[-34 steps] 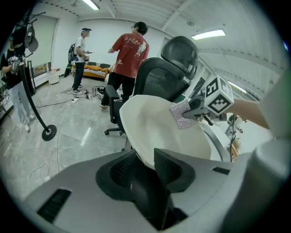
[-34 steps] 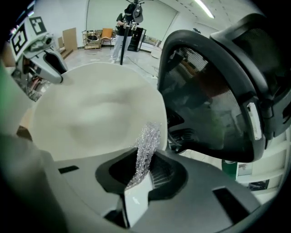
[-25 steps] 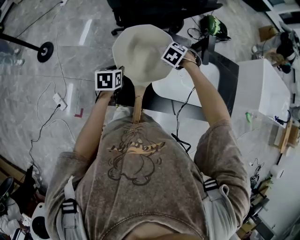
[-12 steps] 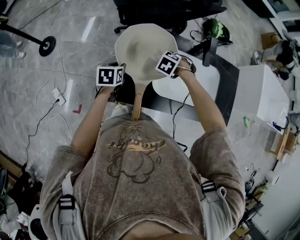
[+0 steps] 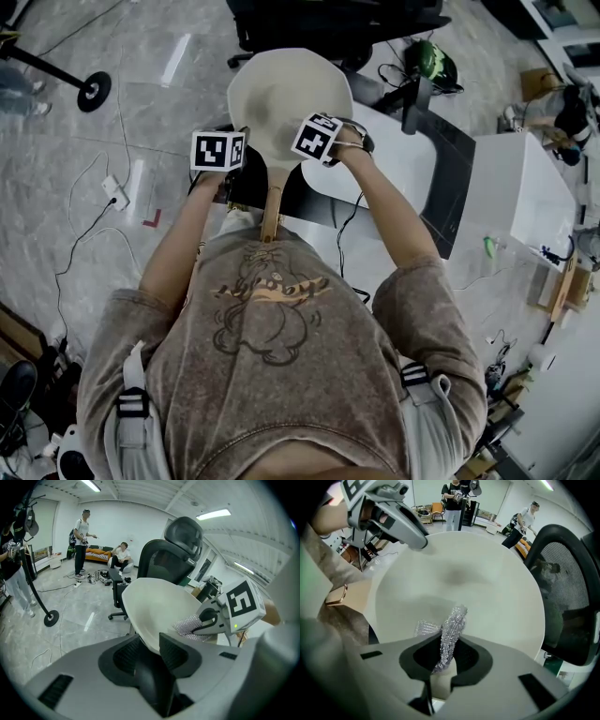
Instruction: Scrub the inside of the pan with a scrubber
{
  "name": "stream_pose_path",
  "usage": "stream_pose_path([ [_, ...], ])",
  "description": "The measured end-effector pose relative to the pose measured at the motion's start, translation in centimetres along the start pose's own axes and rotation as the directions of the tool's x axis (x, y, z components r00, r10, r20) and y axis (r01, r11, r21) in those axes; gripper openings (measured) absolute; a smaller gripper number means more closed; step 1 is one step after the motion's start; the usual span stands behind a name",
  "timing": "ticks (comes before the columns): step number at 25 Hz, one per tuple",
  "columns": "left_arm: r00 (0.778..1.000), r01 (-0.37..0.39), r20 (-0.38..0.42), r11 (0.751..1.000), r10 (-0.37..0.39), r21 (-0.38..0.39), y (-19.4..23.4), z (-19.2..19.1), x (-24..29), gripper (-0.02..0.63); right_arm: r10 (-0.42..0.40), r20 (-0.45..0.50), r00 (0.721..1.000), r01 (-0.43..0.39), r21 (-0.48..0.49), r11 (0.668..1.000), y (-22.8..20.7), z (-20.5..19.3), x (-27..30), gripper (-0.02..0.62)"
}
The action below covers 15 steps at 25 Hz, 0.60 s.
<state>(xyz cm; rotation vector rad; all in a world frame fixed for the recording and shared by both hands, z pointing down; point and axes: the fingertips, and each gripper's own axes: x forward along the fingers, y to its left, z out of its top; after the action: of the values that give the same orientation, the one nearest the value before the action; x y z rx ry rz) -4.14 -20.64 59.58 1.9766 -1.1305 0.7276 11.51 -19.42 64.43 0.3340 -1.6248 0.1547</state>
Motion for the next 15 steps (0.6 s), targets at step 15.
stream_pose_path([
  [15, 1.000, -0.008, 0.000, 1.000, 0.008, -0.003, 0.0, 0.0, 0.1, 0.141, 0.070, 0.070, 0.995, -0.084, 0.210, 0.974, 1.8, 2.9, 0.4, 0.067],
])
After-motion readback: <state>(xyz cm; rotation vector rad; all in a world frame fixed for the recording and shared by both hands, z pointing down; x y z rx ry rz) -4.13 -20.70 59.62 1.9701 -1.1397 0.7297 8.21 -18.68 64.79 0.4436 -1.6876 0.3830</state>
